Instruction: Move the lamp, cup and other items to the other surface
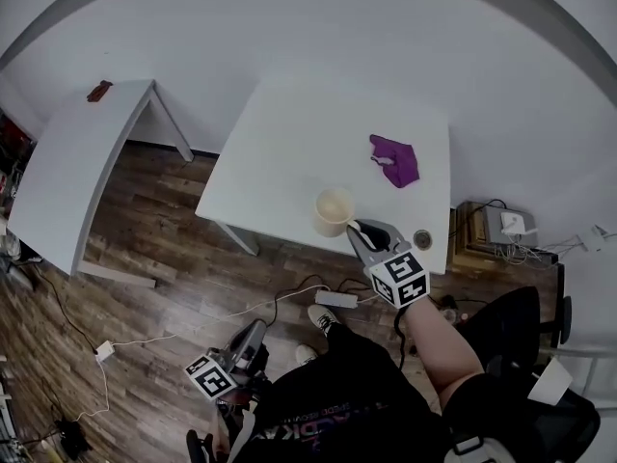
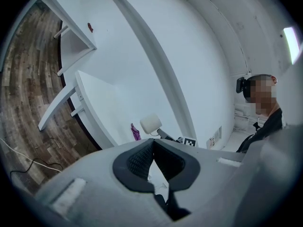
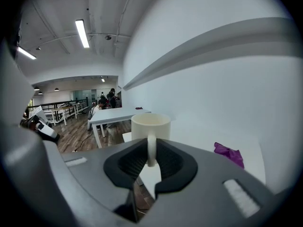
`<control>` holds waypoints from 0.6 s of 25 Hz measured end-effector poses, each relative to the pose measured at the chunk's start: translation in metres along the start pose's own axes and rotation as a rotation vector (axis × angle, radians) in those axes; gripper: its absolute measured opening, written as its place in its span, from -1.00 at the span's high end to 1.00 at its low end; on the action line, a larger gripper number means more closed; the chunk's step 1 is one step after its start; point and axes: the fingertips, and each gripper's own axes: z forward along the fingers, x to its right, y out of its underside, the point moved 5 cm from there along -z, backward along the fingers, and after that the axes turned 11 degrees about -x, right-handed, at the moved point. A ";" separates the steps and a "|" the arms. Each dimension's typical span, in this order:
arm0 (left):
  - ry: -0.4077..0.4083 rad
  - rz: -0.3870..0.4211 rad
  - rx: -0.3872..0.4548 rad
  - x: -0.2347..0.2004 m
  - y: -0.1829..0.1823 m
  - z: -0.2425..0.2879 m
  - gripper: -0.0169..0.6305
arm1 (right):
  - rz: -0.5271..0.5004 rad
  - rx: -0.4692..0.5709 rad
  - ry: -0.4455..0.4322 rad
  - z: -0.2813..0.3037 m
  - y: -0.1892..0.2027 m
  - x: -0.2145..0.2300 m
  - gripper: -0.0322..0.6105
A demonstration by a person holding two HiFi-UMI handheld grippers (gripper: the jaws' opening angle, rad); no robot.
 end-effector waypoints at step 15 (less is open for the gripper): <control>0.136 0.038 -0.245 0.021 0.047 0.019 0.96 | 0.151 0.014 0.214 -0.117 0.076 -0.012 0.73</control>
